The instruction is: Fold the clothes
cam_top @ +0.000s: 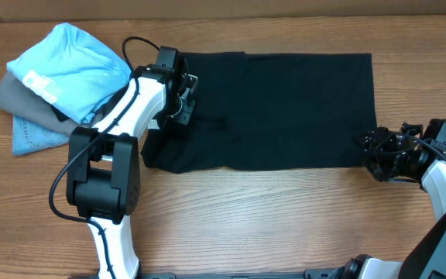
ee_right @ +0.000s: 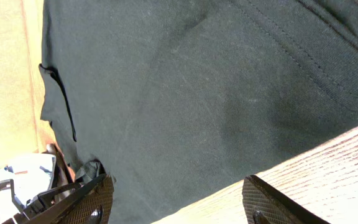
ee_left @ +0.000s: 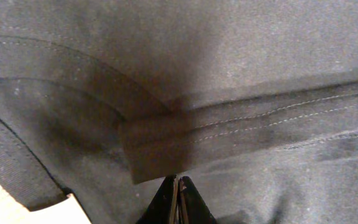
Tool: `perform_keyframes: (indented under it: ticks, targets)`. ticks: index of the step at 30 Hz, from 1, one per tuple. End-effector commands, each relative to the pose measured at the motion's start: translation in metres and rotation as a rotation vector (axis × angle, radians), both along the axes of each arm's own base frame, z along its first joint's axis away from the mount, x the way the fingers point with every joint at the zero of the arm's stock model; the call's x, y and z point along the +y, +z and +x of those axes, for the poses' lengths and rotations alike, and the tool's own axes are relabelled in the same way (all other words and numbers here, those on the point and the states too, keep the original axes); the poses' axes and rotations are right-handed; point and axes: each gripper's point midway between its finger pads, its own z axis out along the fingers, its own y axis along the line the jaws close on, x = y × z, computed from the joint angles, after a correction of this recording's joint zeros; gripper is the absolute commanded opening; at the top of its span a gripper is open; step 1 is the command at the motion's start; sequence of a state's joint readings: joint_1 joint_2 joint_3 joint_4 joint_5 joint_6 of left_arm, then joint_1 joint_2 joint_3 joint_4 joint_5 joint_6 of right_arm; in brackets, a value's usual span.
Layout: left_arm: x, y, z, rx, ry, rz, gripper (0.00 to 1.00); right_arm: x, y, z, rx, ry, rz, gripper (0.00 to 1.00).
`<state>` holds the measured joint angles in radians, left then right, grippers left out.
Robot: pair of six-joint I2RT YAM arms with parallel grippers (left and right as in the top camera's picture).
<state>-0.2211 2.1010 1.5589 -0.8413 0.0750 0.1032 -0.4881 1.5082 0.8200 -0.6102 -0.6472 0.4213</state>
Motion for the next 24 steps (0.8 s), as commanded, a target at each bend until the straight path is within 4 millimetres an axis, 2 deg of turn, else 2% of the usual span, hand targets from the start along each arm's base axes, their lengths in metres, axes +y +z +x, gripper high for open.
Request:
perform_keyframes:
  ticks: [1,8,13,16,20,24]
  targets:
    - [-0.005,0.004,0.004,-0.003,0.016,-0.028,0.04,0.000,0.004,0.004,-0.016,0.011,-0.014,0.70]
    - [-0.010,0.028,0.027,-0.078,0.022,-0.046,0.04,-0.002,0.002,0.003,-0.008,0.006,-0.025,0.70]
    - [-0.014,0.033,0.041,-0.135,0.049,-0.069,0.11,-0.002,0.002,0.003,-0.008,0.006,-0.026,0.70]
    - [-0.011,0.029,0.029,-0.084,0.050,-0.057,0.13,-0.002,0.002,0.003,-0.008,0.006,-0.025,0.70]
    - [-0.032,0.023,-0.007,0.052,-0.061,-0.153,0.15,-0.002,0.002,0.003,-0.008,0.005,-0.027,0.70]
    - [-0.036,0.010,-0.024,0.092,-0.115,-0.106,0.15,-0.004,0.001,0.003,-0.003,0.002,-0.035,0.70]
